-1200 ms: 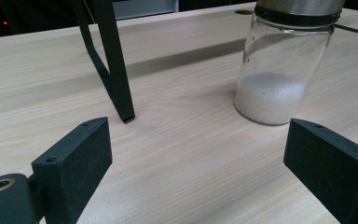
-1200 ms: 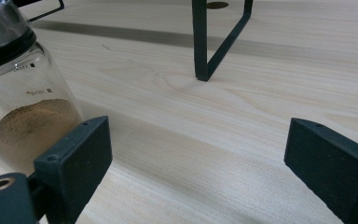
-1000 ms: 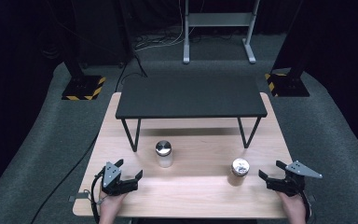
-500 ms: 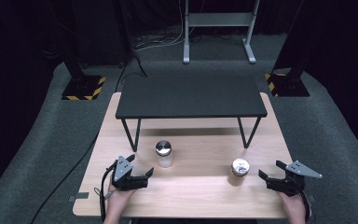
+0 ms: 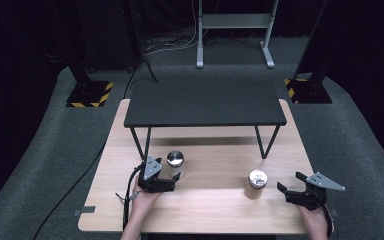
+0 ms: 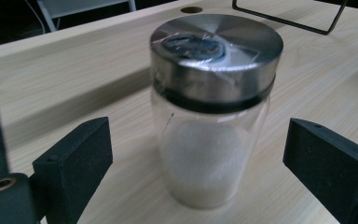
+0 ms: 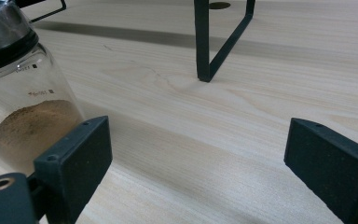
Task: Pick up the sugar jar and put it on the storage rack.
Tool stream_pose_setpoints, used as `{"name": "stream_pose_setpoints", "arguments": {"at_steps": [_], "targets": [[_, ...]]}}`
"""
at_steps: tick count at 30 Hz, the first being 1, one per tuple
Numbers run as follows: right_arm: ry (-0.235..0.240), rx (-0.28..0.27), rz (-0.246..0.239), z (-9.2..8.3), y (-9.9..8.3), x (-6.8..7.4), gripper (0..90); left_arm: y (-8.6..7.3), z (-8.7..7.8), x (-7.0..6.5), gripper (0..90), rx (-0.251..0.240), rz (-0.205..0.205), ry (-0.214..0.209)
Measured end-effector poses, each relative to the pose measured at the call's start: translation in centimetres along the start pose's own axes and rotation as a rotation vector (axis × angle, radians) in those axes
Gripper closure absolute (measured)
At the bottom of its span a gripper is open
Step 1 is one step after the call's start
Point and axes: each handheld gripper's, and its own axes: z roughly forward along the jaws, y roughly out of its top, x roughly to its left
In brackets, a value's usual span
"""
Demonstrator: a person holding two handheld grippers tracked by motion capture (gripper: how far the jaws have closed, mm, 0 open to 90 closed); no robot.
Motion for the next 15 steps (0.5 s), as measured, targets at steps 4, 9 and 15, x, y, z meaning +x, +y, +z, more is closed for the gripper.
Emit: {"name": "stream_pose_setpoints", "arguments": {"at_steps": [4,9,15], "targets": [[0.001,0.001,-0.001,0.0,0.0,0.0,6.4,0.6,1.6,-0.3,8.2,0.021,0.001,0.006],[0.001,0.002,0.0,0.0,0.0,0.0,6.4,0.4,2.4,-0.3,11.5,0.023,-0.026,0.008],[0.0,-0.002,-0.002,0.0,0.0,0.0,6.4,0.2,3.1,-0.5,30.2,0.026,-0.028,0.006]]}}
